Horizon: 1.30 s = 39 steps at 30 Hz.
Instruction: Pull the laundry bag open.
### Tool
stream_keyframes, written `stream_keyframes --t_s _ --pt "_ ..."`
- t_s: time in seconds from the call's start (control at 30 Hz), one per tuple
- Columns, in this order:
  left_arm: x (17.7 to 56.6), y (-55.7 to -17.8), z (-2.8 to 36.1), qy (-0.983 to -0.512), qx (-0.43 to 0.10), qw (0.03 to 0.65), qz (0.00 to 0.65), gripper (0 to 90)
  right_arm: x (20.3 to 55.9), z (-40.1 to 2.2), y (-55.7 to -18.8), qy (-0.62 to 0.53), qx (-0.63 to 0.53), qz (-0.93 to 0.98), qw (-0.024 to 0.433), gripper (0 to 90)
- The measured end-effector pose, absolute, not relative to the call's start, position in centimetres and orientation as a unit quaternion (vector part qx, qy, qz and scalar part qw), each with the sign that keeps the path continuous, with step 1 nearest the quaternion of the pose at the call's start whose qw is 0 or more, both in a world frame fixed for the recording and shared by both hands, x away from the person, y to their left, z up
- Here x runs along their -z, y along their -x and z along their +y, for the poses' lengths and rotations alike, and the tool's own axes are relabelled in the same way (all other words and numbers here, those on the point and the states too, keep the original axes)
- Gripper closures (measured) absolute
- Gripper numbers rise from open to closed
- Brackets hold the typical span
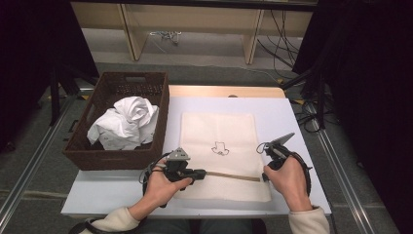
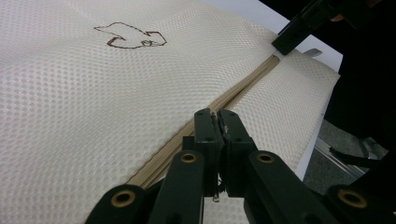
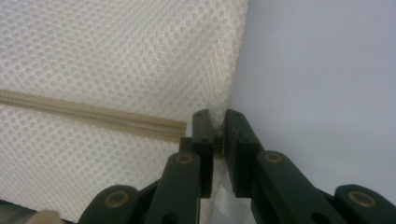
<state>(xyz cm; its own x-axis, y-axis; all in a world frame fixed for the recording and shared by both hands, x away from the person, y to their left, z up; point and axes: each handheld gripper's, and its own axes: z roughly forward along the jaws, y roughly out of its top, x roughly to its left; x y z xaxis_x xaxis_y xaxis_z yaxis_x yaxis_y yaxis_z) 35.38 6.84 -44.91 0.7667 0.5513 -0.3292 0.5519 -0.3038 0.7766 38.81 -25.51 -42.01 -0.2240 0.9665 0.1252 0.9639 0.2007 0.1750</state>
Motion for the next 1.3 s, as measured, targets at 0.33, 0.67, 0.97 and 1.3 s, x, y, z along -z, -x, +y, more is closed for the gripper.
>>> stream_keyframes --t_s 0.33,0.67,0.97,1.3 --pt "45.1 -35.3 7.3 -0.805 0.0 0.479 0.349 86.6 42.0 -25.6 -38.9 -0.619 -0.105 0.779 0.005 84.1" --pt "45.2 -35.2 7.5 -0.804 -0.002 0.48 0.352 86.6 41.9 -25.5 -38.8 -0.625 -0.1 0.774 0.002 84.1" --pt "45.2 -35.3 8.2 -0.802 -0.006 0.478 0.358 86.6 41.9 -25.1 -38.7 -0.65 -0.099 0.753 -0.002 84.1" --pt "45.3 -35.2 8.5 -0.799 -0.006 0.479 0.364 86.7 41.8 -25.1 -38.8 -0.646 -0.088 0.758 -0.012 84.1"
